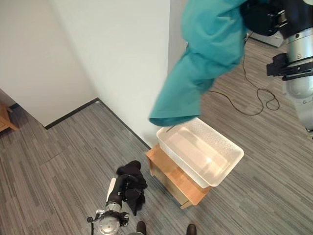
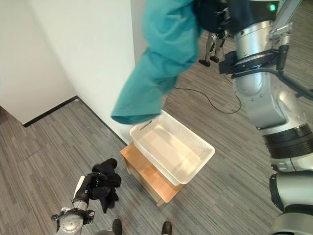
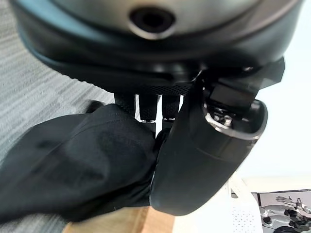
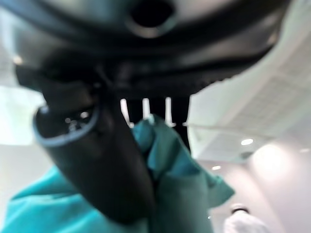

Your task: Pick up bed clothes into laundry basket.

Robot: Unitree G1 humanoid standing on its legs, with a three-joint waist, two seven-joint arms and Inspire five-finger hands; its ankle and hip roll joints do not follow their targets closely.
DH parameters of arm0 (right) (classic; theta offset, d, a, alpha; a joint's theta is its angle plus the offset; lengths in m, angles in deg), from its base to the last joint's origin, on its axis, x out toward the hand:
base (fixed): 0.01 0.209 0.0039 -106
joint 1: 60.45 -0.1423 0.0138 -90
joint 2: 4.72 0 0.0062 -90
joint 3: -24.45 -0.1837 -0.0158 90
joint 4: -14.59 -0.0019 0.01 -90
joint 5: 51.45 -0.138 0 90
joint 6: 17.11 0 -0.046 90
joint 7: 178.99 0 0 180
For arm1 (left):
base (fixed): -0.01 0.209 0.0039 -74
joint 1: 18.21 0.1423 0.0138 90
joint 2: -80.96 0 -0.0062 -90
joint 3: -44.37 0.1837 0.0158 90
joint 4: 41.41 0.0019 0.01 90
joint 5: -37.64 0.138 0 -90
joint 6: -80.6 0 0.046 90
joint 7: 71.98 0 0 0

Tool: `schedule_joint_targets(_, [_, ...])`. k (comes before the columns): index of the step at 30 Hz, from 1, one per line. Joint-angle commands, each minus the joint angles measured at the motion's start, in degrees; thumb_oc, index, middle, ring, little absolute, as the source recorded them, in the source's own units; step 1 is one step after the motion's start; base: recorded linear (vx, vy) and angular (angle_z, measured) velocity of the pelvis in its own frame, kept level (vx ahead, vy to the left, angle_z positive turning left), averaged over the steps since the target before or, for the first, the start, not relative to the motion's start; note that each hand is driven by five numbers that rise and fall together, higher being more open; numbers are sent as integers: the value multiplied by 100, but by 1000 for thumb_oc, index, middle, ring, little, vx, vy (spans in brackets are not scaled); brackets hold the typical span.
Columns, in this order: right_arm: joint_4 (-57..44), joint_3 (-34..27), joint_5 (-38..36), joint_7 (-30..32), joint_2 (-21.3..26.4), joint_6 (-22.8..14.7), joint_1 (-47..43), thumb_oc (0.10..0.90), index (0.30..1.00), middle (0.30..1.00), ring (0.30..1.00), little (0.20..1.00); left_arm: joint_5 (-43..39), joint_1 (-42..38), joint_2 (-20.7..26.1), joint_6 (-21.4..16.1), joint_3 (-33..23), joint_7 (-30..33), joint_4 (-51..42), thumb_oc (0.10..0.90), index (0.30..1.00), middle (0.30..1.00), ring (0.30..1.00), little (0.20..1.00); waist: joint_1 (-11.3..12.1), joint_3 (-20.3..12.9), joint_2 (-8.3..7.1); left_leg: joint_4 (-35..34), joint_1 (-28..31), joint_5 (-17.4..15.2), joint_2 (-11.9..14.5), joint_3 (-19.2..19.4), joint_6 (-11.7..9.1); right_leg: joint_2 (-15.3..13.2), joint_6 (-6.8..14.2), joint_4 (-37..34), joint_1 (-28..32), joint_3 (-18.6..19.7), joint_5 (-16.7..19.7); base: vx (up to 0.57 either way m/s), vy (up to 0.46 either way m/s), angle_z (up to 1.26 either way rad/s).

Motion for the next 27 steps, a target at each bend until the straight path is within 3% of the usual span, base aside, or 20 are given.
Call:
schedule_joint_targets(1, [-74, -297, -12, 350, -221, -142, -455, 400, 300, 300, 300, 300, -193, -416, 215, -518, 157, 105, -573, 400, 300, 300, 300, 300, 125, -596, -211, 4, -303, -174, 462, 49, -506, -382, 366, 31, 557, -241, -772, -5, -35, 3])
schedule_joint_targets(5, [-306, -221, 105, 170, -643, -186, -184, 400, 300, 300, 300, 300, -253, -479, 159, -506, 156, 127, -584, 400, 300, 300, 300, 300, 133, -572, -178, 4, -302, -178, 494, 18, -515, -356, 336, 31, 571, -243, -801, 2, -4, 1])
schedule_joint_targets(11, [-1058, -487, 735, -168, -1543, -197, 1130, 400, 300, 300, 300, 300, -264, -667, 50, -466, 236, 88, -626, 400, 300, 300, 300, 300, 124, -510, -118, 4, -333, -135, 505, -42, -500, -318, 293, 31, 582, -241, -773, -9, -17, 5])
schedule_joint_targets(21, [-1090, -1012, 1379, -140, -2005, 81, 2614, 400, 300, 300, 300, 300, -120, -613, 94, -434, 218, 113, -711, 400, 300, 300, 300, 300, 9, -404, 77, 4, -320, -223, 405, -90, -443, -418, 332, 31, 577, -250, -773, 5, 6, 4])
schedule_joint_targets(27, [-1070, -1099, 1379, -49, -2136, 97, 2791, 400, 300, 300, 300, 300, -157, -524, 121, -451, 229, 79, -682, 400, 300, 300, 300, 300, -21, -366, 115, 4, -293, -325, 364, -90, -437, -471, 373, 31, 574, -257, -819, 12, 2, 1])
